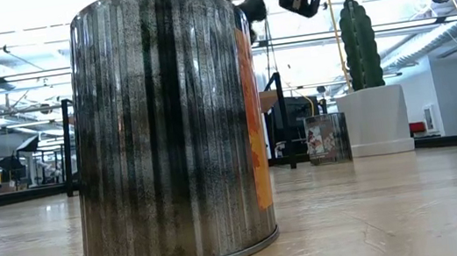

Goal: Pick & Place candle stick holders
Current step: Put the black candle holder on the shelf

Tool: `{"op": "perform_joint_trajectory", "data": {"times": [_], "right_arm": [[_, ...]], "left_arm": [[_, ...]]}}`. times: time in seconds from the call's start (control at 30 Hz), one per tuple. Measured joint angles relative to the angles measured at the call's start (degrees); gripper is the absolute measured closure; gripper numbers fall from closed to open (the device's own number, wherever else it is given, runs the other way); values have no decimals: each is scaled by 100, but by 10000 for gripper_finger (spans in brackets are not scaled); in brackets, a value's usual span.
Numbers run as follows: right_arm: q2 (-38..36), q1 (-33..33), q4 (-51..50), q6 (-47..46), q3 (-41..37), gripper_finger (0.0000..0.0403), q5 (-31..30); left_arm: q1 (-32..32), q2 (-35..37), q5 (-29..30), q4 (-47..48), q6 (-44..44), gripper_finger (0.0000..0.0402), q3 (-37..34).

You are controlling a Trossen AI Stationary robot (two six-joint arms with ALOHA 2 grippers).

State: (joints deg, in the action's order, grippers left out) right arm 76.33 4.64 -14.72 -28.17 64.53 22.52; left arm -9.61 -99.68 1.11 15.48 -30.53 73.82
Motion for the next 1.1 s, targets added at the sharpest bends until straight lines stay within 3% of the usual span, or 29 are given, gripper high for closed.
{"op": "perform_joint_trajectory", "data": {"times": [0.3, 0.6, 0.87, 1.0, 1.1], "right_arm": [[-163, 54, -529, -284, 0, 227, 22], [-336, 81, -2129, -445, 0, 234, -436], [-623, 72, -2424, 120, -9, 322, -464], [-941, 72, -2399, 507, -9, 386, -483], [-1316, 72, -2263, 661, -125, 395, -635]], "left_arm": [[-95, 115, 239, 454, -20, 378, 0], [-316, 711, 1749, 701, -151, 378, -1], [-605, 1262, 3282, -10, 287, 378, -2], [-639, 1380, 3669, -545, 701, 378, -11], [-563, 1380, 3861, -1136, 956, 378, 26]]}}
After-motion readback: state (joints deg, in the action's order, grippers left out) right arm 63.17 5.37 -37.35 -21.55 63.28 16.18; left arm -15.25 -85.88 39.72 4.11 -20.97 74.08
